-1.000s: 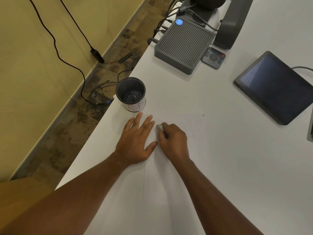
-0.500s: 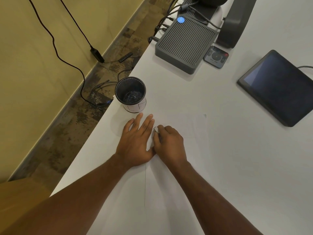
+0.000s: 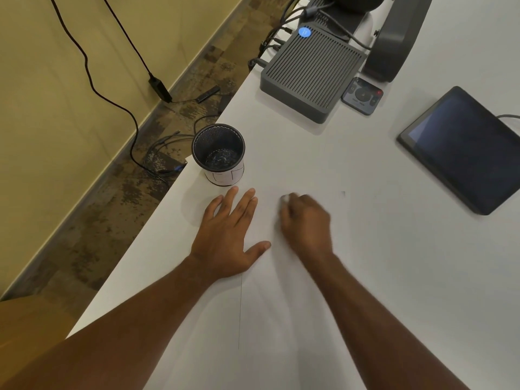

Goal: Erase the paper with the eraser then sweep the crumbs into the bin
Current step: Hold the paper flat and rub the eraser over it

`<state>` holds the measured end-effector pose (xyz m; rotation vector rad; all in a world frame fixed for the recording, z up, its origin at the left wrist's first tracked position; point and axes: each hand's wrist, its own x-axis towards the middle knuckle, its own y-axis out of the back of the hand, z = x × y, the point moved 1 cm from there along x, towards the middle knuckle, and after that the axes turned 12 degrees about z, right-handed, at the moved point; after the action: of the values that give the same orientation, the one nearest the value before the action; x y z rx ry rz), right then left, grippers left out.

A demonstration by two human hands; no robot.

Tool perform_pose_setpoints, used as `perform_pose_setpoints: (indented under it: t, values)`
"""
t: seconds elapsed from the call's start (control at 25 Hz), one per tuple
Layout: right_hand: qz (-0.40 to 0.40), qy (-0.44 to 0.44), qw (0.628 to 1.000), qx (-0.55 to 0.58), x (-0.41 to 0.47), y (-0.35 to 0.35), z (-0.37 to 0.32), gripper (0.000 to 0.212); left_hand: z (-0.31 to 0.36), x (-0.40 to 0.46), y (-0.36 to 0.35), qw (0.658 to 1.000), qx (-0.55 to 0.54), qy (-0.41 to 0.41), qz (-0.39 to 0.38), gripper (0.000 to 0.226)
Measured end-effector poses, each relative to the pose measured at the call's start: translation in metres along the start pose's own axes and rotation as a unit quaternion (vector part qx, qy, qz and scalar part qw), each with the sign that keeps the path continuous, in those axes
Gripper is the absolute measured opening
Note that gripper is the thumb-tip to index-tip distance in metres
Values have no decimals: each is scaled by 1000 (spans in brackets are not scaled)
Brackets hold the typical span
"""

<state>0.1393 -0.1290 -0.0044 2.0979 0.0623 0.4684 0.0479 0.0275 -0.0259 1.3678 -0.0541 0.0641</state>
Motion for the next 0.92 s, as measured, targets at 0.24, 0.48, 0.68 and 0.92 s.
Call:
perform_pose_setpoints:
  t: [0.24,0.48,0.68,0.92]
  values:
    - [-45,60,997,3,-9,-4,-5,18,0,0,-1,1000,-4,-2,5,87]
    - [-89,110,990,5,-20,-3,-13,19,0,0,0,1000,-8,-6,10,86]
    - [-48,31,998,-26,0,1,-7,17,1,0,0,1000,-4,1,-2,89]
    - [-15,5,999,-36,10,3,3,18,1,1,1,1000,2,3,-6,89]
